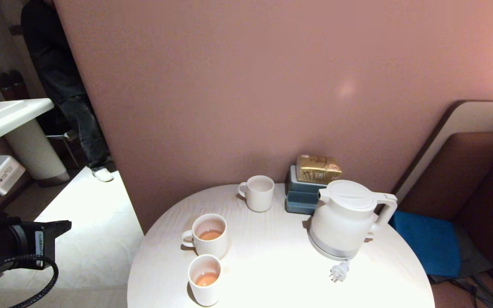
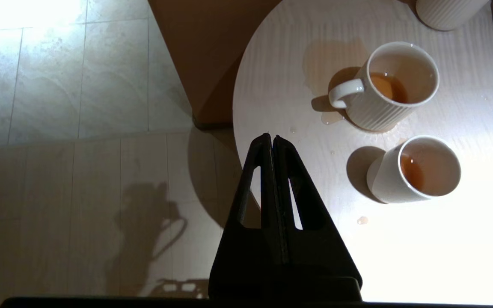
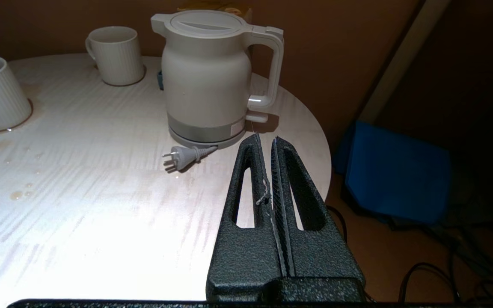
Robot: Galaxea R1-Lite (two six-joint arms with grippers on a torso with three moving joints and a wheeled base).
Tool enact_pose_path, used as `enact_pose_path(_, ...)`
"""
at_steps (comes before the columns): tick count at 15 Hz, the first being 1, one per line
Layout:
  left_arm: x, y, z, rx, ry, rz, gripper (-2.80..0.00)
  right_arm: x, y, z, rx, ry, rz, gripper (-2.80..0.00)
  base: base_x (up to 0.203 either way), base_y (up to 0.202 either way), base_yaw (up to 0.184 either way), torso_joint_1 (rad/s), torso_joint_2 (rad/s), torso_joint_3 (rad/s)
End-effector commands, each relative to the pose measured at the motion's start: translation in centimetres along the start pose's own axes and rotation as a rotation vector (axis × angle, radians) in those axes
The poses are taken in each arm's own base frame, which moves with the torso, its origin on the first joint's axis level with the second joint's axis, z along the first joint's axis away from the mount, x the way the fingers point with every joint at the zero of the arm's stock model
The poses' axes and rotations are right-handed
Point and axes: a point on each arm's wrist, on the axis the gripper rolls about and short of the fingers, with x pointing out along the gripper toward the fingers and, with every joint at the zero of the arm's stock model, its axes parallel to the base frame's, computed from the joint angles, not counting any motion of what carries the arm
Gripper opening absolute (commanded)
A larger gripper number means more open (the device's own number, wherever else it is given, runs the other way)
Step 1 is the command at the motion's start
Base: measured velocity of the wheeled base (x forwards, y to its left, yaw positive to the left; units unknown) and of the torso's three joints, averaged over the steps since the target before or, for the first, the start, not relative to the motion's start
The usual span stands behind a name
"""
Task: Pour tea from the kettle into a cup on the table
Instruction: Pick up the cup
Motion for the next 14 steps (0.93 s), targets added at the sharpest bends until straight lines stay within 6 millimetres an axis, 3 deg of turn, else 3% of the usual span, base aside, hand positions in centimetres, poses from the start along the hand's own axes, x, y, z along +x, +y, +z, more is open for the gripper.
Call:
enact_pose_path(1,-0.29,0.02,-0.2,-0.002,-0.006,0.001,-2.8,0.0,0.0,0.0,0.0,0.0,0.002,-2.8,0.0,0.0,0.0,0.0,0.0,0.0)
enact_pose_path(7,-0.3,0.02,-0.12,-0.002,-0.008,0.001,-2.8,0.01,0.0,0.0,0.0,0.002,-0.001,-2.8,0.0,0.0,0.0,0.0,0.0,0.0)
enact_pose_path(8,-0.31,0.02,-0.15,-0.003,-0.008,0.001,-2.8,0.0,0.0,0.0,0.0,0.0,-0.001,0.0,0.0,0.0,0.0,-0.097,0.22,0.106)
enact_pose_path(14,-0.55,0.03,-0.18,-0.005,-0.016,0.0,-2.8,0.01,0.0,0.0,-0.002,0.002,0.001,0.0,0.0,0.0,0.0,-0.215,0.43,0.216)
